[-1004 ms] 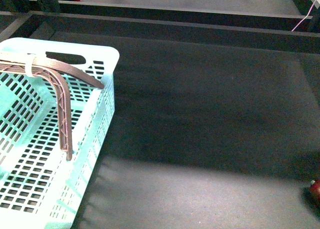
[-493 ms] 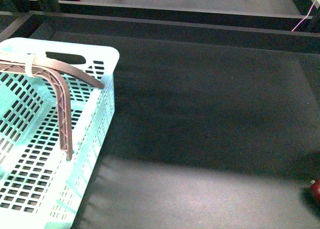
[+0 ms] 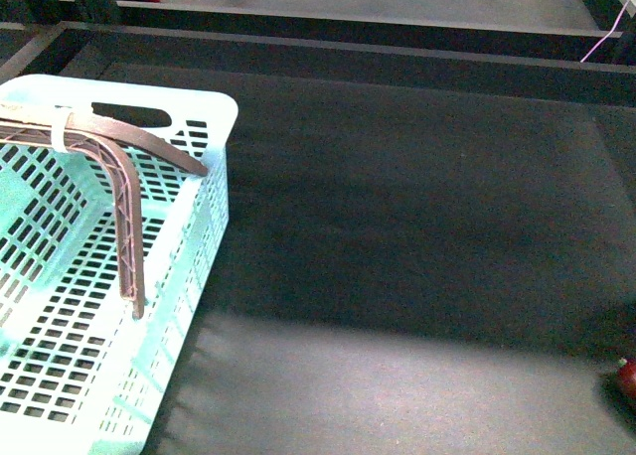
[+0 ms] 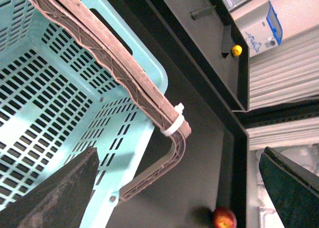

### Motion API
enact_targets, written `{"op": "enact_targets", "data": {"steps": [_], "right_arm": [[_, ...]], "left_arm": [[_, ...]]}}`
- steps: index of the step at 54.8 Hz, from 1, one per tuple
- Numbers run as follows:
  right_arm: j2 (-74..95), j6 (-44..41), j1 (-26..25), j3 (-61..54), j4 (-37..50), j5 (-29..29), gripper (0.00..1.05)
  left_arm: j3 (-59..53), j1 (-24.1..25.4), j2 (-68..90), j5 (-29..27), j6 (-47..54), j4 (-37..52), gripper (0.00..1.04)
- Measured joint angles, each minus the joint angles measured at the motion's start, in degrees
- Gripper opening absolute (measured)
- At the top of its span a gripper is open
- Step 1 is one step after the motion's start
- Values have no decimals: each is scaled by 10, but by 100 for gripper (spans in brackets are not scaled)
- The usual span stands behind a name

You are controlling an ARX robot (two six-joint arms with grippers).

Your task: Pick apple with right arm and hold basket with left

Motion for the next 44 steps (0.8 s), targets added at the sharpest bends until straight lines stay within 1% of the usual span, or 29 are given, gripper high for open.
{"op": "enact_targets", "data": {"steps": [7, 19, 33, 44], "right_arm": [[0, 0, 0, 0, 0, 0, 96], [0, 0, 0, 0, 0, 0, 96], [0, 0, 0, 0, 0, 0, 96], [0, 0, 0, 0, 0, 0, 96]], "left_arm": [[30, 5, 143, -11, -83, 78, 98], [86, 3, 309, -36, -157, 130, 98], [163, -5, 412, -61, -177, 141, 98], [193, -9, 442, -76, -178, 137, 98]]}}
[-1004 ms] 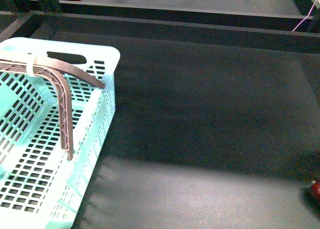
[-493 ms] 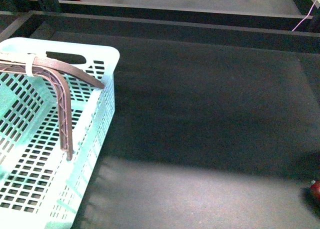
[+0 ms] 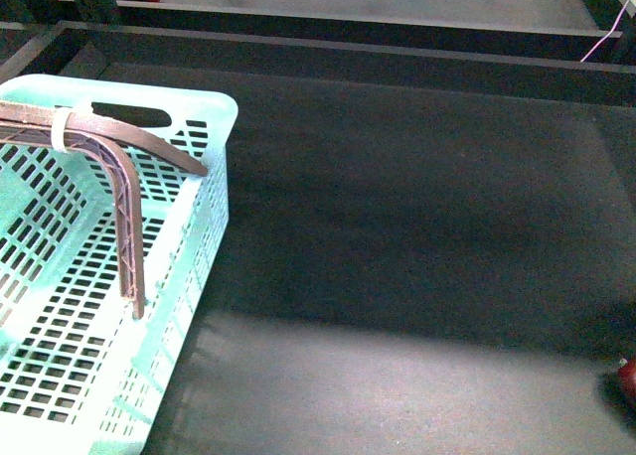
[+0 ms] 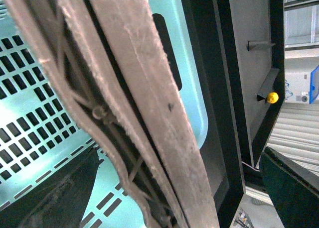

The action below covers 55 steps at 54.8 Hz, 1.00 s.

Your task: Pick apple with right arm and hold basket with left

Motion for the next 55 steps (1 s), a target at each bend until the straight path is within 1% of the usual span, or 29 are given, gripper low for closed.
{"op": "enact_targets", "data": {"steps": [3, 6, 13, 19, 21, 26, 33, 47, 55], "right_arm": [[0, 0, 0, 0, 0, 0, 96], [0, 0, 0, 0, 0, 0, 96], [0, 0, 0, 0, 0, 0, 96], [0, 0, 0, 0, 0, 0, 96], [0, 0, 0, 0, 0, 0, 96], [0, 0, 0, 0, 0, 0, 96], [0, 0, 0, 0, 0, 0, 96], [0, 0, 0, 0, 0, 0, 96], [0, 0, 0, 0, 0, 0, 96]], "left_arm": [[7, 0, 9, -5, 0, -1, 96], [17, 0, 22, -10, -1, -8, 82], [33, 0, 39, -17, -2, -17, 59], [42, 0, 44, -20, -2, -24, 43], [44, -1, 44, -20, -2, -27, 36], [45, -2, 43, -17, -27, -30, 24], [46, -8, 32, -4, -55, -42, 17], [45, -47, -34, 1, -12, -101, 17], [49, -91, -84, -3, -6, -129, 17]]}}
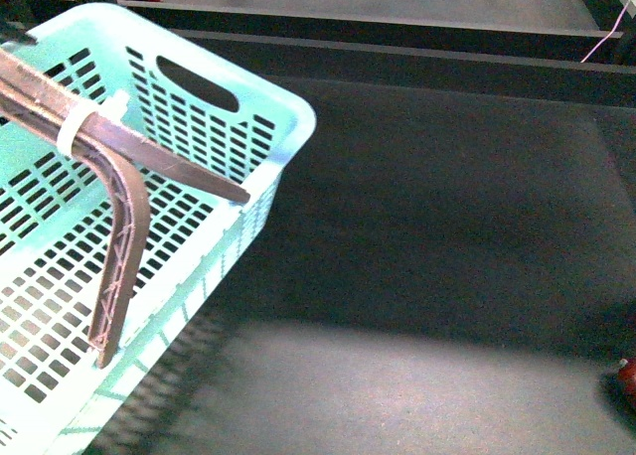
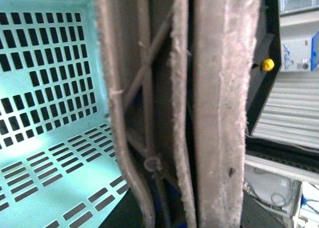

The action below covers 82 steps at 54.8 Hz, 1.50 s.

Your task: Pick apple with right arm and hold basket with left

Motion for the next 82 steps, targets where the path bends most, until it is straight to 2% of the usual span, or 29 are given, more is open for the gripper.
{"op": "enact_targets", "data": {"steps": [9, 19, 30, 39, 49, 80, 82], "right_arm": [[0, 0, 0, 0, 0, 0, 96], [0, 0, 0, 0, 0, 0, 96], [0, 0, 0, 0, 0, 0, 96], [0, 0, 0, 0, 0, 0, 96], [0, 0, 0, 0, 0, 0, 96], [0, 0, 0, 0, 0, 0, 96], [11, 16, 6, 6, -22, 27, 96]], "left_arm": [[38, -99, -33, -11, -5, -38, 17], [80, -182, -34, -21, -15, -45, 17], [127, -260, -29, -36, -21, -53, 17], [137, -301, -26, -38, -23, -56, 17], [139, -324, -26, -35, -24, -56, 17], [139, -324, -26, -40, -24, -56, 17], [139, -324, -26, -40, -24, -56, 17]]}}
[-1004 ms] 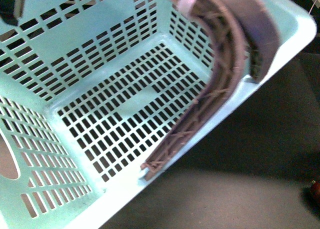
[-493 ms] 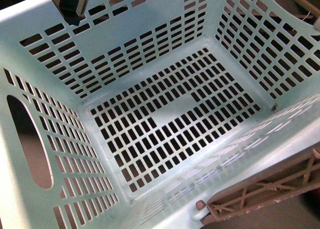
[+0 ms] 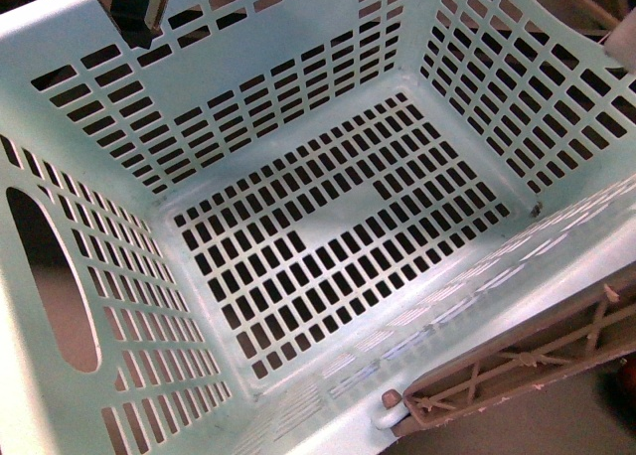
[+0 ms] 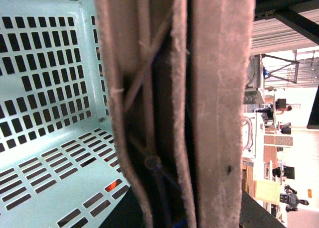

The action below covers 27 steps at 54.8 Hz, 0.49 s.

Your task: Pick apple with right arm and hold basket with left

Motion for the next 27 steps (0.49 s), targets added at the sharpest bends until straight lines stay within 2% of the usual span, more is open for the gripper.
{"op": "enact_targets", "data": {"steps": [4, 9, 16, 22, 27], "right_arm": [[70, 62, 19, 48, -116, 101, 96], [135, 101, 0, 72, -169, 131, 96], [177, 111, -77, 78, -144, 78, 96], [294, 74, -237, 97, -35, -39, 96], [466, 48, -325, 116, 91, -63, 96]], "left_arm": [[0, 0, 0, 0, 0, 0, 17], [1, 0, 0, -1, 0, 0, 17], [1, 0, 0, 0, 0, 0, 17], [1, 0, 0, 0, 1, 0, 17], [1, 0, 0, 2, -1, 0, 17]]}}
